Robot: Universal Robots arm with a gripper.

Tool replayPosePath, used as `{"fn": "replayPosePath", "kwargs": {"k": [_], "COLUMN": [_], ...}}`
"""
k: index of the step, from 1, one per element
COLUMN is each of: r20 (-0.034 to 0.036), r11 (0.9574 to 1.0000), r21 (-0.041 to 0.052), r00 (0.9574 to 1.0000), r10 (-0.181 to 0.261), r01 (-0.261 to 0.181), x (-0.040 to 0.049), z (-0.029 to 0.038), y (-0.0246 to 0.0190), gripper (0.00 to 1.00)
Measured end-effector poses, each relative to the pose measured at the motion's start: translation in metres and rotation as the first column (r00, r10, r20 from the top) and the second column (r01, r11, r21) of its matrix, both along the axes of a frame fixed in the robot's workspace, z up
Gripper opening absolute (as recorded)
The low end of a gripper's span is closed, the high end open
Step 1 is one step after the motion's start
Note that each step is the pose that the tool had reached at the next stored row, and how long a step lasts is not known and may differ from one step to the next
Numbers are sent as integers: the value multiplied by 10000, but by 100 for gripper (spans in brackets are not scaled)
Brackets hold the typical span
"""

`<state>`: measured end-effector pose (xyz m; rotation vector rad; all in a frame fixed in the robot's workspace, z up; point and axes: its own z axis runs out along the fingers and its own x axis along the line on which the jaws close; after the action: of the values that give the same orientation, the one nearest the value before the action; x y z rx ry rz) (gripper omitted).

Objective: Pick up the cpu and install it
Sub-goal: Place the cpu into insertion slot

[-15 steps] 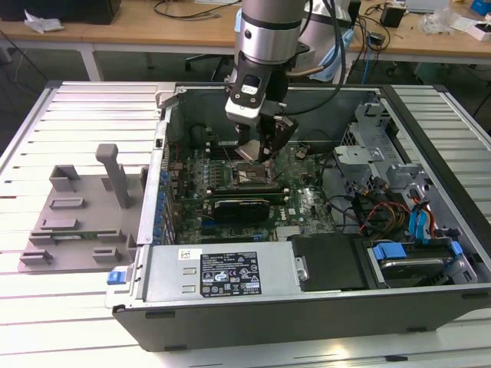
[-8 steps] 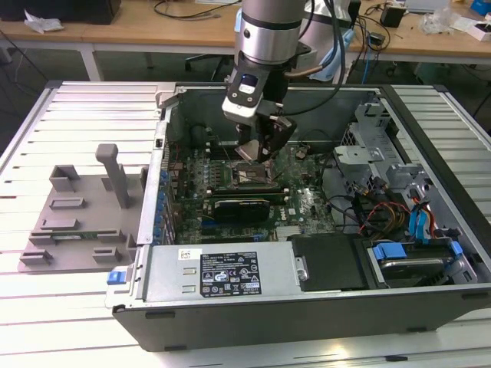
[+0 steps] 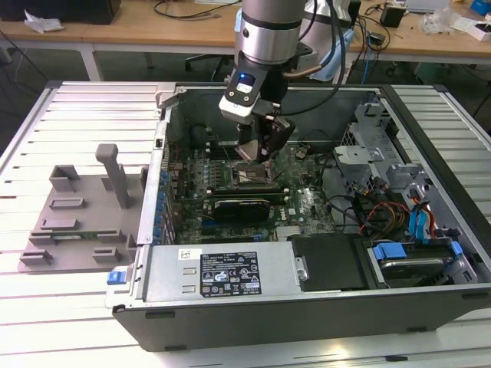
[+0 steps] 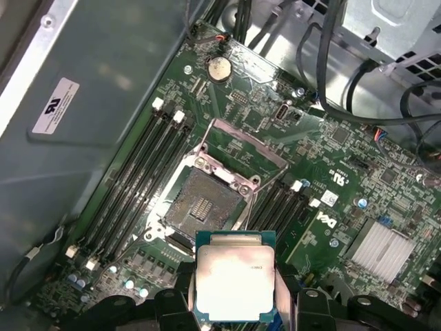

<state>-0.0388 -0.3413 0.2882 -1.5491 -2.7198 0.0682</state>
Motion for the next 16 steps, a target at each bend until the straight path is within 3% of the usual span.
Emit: {"fn": "replayPosePath", "kwargs": {"k": [16], "r20": [2], "r11": [9952], "r21": [-35], "r00": [9952], "r10": [-982], "r01": [982], "x": [0], "z": [0], "y": [0], "gripper": [55]}}
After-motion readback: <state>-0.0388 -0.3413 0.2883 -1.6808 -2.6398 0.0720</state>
